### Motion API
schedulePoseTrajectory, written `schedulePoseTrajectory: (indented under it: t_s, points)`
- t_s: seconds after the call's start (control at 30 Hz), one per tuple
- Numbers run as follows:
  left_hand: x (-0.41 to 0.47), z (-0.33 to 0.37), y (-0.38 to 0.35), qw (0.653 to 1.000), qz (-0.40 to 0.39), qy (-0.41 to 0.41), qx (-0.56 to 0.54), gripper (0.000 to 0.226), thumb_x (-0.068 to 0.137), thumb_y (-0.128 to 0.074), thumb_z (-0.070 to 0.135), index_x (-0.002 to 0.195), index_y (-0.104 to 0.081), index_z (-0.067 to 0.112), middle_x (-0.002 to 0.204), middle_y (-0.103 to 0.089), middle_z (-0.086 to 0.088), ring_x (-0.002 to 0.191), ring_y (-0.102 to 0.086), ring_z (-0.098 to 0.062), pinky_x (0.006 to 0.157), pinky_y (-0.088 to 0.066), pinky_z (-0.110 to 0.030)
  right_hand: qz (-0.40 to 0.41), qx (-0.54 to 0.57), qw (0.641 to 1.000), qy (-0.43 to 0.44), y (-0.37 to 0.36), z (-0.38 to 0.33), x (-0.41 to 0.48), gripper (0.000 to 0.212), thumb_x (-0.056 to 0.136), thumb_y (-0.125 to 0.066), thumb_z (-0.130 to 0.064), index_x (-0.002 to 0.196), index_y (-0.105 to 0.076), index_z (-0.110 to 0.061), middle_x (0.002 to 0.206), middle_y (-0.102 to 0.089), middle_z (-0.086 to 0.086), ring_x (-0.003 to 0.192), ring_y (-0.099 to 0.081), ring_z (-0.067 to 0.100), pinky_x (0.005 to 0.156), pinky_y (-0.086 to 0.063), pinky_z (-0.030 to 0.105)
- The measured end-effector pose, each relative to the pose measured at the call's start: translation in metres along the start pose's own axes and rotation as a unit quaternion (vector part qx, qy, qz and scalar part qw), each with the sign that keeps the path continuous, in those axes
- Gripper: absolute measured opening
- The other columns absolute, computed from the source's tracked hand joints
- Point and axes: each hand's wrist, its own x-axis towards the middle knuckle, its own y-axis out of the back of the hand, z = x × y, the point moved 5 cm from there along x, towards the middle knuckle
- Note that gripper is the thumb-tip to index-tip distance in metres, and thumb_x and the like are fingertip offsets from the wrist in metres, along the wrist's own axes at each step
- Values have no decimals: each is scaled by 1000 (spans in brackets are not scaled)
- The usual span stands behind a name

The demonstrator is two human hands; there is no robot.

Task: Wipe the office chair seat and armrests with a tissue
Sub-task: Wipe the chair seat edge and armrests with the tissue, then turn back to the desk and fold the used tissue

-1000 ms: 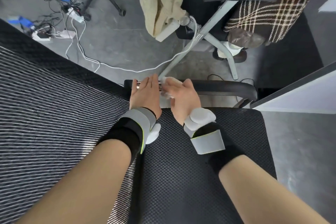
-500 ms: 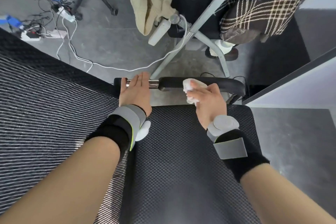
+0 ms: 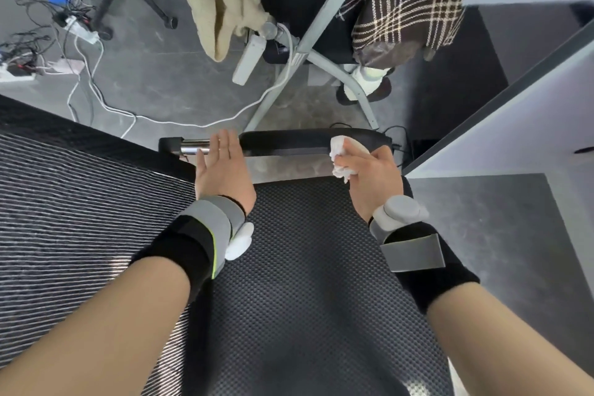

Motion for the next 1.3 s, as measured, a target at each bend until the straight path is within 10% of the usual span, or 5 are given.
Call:
schedulePoseTrajectory:
  t_s: [0.33, 0.6, 0.8, 1.13, 1.3]
  points:
    - [-43, 94, 7, 974, -10, -128, -188, 52, 97, -44, 14, 147, -33, 15, 152, -38, -7, 140, -34, -24, 115, -30, -36, 0, 52, 999, 3, 15, 32, -45, 46, 86, -51, 4, 119, -60, -26, 125, -63, -3, 95, -47, 32, 80, -46, 38]
    - [-94, 168, 18, 912, -192, -151, -329, 44, 97, -41, 42, 121, -62, 13, 117, -69, -9, 112, -63, -28, 102, -45, -38, 33, 149, 979, -135, 64, 55, -103, 41, 82, -57, -10, 116, -42, -27, 103, -53, 1, 94, -51, 18, 79, -44, 30]
    - [-145, 200, 10, 835, -259, -145, -464, 80, 53, -46, 71, 102, -66, 11, 112, -70, -17, 106, -66, -31, 100, -47, -50, 101, 131, 970, -180, 102, 60, -165, 34, 80, -58, -6, 109, -49, -18, 97, -53, 3, 85, -46, 13, 59, -31, 11]
    - [-248, 275, 54, 823, -271, -273, -418, 62, 65, -50, 32, 113, -63, -7, 92, -55, -11, 87, -53, -22, 94, -52, -49, 224, 194, 908, -296, 162, 79, -289, 36, 78, -59, -9, 111, -51, -21, 97, -61, 8, 86, -56, 19, 69, -40, 21]
    - [-319, 334, 66, 809, -312, -336, -367, 19, 81, -51, 18, 78, -59, 0, 77, -52, -15, 82, -45, -32, 62, -37, -30, 268, 263, 872, -315, 215, 109, -352, 59, 70, -71, -16, 121, -42, -22, 107, -54, -12, 85, -55, 4, 71, -45, 14]
